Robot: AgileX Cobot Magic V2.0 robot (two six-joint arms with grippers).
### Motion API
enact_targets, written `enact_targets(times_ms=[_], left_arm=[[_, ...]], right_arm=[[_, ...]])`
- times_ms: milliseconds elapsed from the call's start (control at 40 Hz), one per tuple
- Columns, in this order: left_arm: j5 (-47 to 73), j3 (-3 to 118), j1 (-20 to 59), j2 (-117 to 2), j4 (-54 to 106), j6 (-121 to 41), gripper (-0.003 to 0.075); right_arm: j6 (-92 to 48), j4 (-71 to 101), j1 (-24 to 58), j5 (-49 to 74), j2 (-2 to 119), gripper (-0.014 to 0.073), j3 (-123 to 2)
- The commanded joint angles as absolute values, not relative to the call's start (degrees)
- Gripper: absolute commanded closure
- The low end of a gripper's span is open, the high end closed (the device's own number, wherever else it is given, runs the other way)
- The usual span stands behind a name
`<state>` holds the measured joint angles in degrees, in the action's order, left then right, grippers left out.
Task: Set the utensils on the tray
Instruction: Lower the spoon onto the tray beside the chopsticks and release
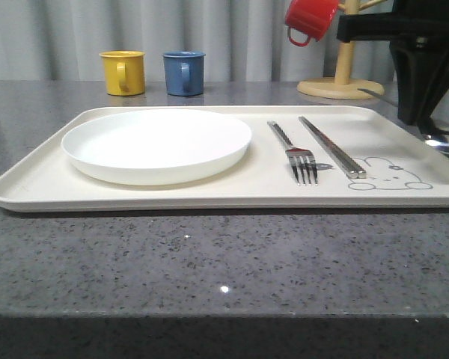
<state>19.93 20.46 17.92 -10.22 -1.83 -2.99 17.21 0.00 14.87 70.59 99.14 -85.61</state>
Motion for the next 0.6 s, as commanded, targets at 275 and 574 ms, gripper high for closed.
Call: enact_targets(times_ms=[275,574], left_arm=[[15.11,21.94,17.95,-10.71,-1.41,-2.4,0.0739],[15.11,21.94,17.95,-10.71,-1.41,-2.4,0.0739]], right_arm=[[17.49,2.6,14.87,72.34,100.1,0.059,-87.09],[17.49,2.56,14.87,72.34,100.12,0.0459,-87.09]])
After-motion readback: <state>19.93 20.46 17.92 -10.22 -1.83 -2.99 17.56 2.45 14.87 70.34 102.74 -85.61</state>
